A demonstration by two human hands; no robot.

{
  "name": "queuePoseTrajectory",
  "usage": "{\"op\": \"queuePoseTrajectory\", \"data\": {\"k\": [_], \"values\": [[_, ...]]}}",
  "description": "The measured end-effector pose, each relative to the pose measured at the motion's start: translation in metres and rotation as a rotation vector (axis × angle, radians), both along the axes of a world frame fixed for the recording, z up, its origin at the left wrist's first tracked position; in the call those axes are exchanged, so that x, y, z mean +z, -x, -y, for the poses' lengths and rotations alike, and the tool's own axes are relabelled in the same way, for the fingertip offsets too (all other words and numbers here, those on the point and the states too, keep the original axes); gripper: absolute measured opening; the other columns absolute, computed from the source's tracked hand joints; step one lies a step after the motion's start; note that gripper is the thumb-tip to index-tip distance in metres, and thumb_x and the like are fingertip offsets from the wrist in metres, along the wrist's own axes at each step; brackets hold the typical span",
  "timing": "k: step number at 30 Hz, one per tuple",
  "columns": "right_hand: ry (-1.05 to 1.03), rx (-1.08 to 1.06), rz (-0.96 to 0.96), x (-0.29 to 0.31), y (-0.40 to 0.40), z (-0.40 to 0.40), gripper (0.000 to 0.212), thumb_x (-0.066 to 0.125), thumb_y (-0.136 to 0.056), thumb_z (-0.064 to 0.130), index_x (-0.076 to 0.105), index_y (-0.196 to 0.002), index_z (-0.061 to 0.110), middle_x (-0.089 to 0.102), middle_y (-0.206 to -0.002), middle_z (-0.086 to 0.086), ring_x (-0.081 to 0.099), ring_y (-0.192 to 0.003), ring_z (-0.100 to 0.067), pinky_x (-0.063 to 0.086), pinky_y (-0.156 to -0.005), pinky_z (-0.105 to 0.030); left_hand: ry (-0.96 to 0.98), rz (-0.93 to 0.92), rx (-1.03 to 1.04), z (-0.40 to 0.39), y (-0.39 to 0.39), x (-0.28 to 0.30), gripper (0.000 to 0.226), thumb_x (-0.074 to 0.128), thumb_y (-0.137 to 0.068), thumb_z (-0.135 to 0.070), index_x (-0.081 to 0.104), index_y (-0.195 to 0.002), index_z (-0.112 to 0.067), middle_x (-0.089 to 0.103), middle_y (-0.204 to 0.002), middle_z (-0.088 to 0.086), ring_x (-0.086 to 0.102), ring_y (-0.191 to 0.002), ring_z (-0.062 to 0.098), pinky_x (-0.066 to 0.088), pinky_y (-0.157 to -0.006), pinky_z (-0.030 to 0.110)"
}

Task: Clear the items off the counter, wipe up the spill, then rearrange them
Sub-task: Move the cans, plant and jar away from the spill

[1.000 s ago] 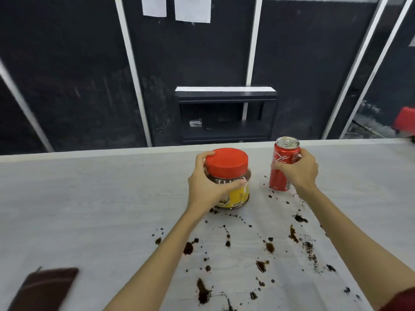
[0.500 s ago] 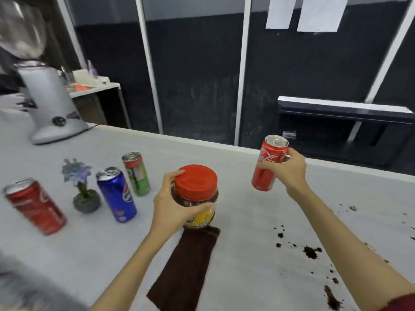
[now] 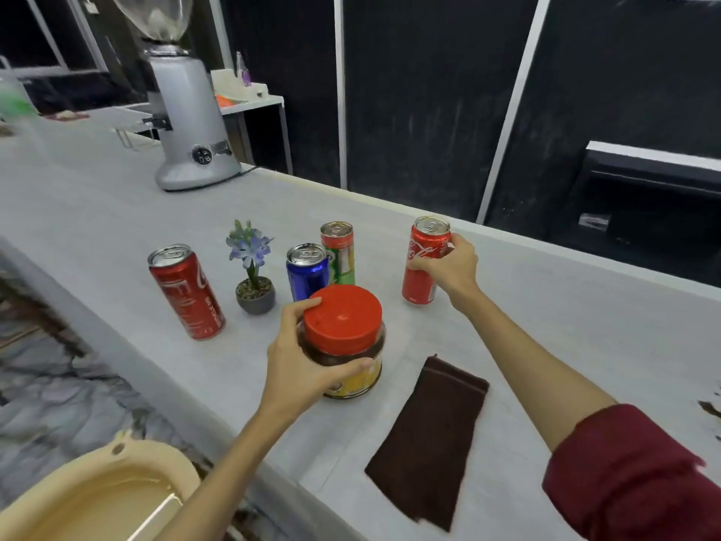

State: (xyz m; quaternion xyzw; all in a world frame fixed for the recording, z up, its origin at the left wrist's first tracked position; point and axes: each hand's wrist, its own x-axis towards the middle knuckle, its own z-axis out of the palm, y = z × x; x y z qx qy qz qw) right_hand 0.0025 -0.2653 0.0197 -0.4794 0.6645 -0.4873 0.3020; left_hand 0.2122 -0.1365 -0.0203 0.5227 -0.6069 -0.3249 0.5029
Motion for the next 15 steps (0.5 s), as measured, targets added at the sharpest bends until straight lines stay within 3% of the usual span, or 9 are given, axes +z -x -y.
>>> {"op": "queuePoseTrajectory", "data": {"k": [3,8,12,15], "values": [[-0.009,-0.003,-0.025,-0.010,-0.010,0.008,0.066,0.080,-0.068,0.018,0.048,-0.125,0.012,0.057,-0.128,-0.010,0.056,-0.115,-0.027,0.048,-0.097,-0.043,-0.002,0.003,-0.013,0.000,-0.002,-0.004,0.096,0.085,-0.037,-0.053,0.035,-0.118,-0.045,0.042,-0.123,-0.029,0.047,-0.116,-0.003,0.050,-0.091,0.021],[-0.014,0.002,-0.051,-0.015,-0.019,0.013,0.068,0.078,-0.071,0.021,0.044,-0.130,0.012,0.054,-0.133,-0.010,0.052,-0.121,-0.028,0.044,-0.102,-0.045,0.019,0.009,-0.029,-0.001,-0.004,-0.010,0.097,0.084,-0.042,-0.053,0.031,-0.123,-0.046,0.039,-0.129,-0.027,0.044,-0.121,0.000,0.049,-0.094,0.021],[-0.099,0.030,-0.058,-0.013,-0.019,0.001,0.080,0.075,-0.076,0.022,0.030,-0.141,0.015,0.039,-0.146,-0.009,0.041,-0.132,-0.028,0.040,-0.104,-0.044,0.032,0.044,-0.049,-0.002,-0.005,-0.009,0.103,0.085,-0.045,-0.051,0.027,-0.129,-0.041,0.036,-0.136,-0.016,0.040,-0.125,0.002,0.043,-0.093,0.008],[-0.115,-0.009,-0.111,-0.008,-0.010,-0.028,0.077,0.072,-0.079,0.024,0.029,-0.142,0.015,0.034,-0.149,-0.010,0.037,-0.134,-0.028,0.039,-0.104,-0.041,0.190,0.143,0.057,-0.004,-0.007,-0.001,0.099,0.083,-0.054,-0.047,0.029,-0.135,-0.029,0.028,-0.146,-0.008,0.028,-0.131,-0.002,0.027,-0.094,-0.005]]}}
